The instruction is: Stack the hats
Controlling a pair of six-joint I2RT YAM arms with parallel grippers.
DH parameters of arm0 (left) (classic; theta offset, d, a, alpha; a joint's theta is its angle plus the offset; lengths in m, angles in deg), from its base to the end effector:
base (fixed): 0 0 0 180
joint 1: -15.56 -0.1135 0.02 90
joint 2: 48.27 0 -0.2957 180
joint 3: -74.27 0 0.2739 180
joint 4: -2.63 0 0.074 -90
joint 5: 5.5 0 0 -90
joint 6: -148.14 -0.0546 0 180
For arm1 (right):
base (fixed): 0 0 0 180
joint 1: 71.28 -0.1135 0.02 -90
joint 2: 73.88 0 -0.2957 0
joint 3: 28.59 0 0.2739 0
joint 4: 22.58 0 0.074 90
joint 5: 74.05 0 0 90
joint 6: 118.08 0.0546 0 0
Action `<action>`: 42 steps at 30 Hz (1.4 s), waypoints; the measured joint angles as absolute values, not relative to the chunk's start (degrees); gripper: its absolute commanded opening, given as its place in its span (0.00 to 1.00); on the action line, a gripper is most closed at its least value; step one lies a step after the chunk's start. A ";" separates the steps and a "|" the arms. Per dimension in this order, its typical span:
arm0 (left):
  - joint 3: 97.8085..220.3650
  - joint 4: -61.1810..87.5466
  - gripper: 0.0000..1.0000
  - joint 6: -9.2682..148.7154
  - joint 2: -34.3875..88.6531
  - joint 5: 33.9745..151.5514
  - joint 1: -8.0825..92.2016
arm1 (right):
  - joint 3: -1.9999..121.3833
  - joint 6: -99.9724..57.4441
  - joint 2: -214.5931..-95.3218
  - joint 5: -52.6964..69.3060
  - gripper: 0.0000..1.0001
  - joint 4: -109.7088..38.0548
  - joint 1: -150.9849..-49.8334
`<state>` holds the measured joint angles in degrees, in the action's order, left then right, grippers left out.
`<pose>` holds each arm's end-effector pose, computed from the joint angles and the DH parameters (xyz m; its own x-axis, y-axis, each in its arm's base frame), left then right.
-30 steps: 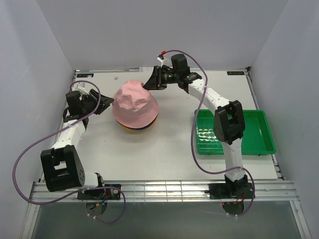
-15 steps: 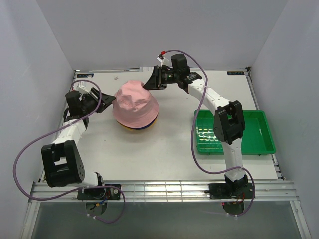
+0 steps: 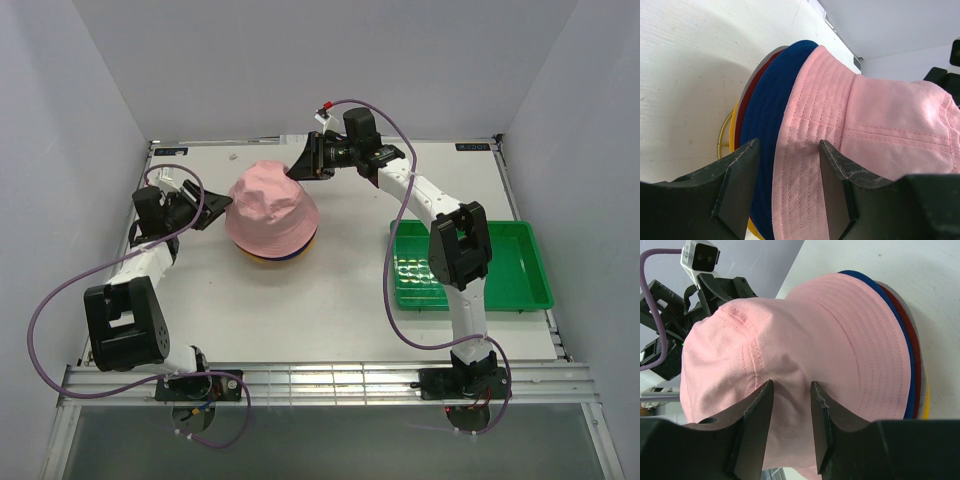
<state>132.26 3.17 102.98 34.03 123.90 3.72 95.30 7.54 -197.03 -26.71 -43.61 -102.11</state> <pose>0.3354 0.0349 0.2449 -0.5773 -0.6778 -0.4553 -0.0027 0.5593 -0.8290 0.4642 0.3201 0.3250 -0.7794 0.0336 -0.6256 -0.5766 0.3520 0.7373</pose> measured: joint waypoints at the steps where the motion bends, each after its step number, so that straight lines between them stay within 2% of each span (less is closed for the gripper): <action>1: 131.93 2.69 0.60 103.36 34.05 124.18 3.70 | 95.30 7.52 -197.03 -26.71 0.42 -43.64 -102.09; 12: 128.19 -4.29 0.59 108.45 34.14 126.70 3.48 | 95.30 7.52 -197.03 -26.71 0.42 -43.64 -102.09; 23: 125.68 -9.44 0.50 113.96 34.12 128.93 2.85 | 95.28 7.52 -197.03 -26.69 0.42 -43.57 -102.09; 38: 123.28 -12.24 0.07 116.14 33.44 130.24 1.87 | 93.20 7.52 -196.96 -26.45 0.41 -41.56 -101.98; 42: 122.75 -12.59 0.01 116.21 33.22 130.48 1.69 | 90.88 7.54 -195.78 -25.64 0.42 -41.03 -101.43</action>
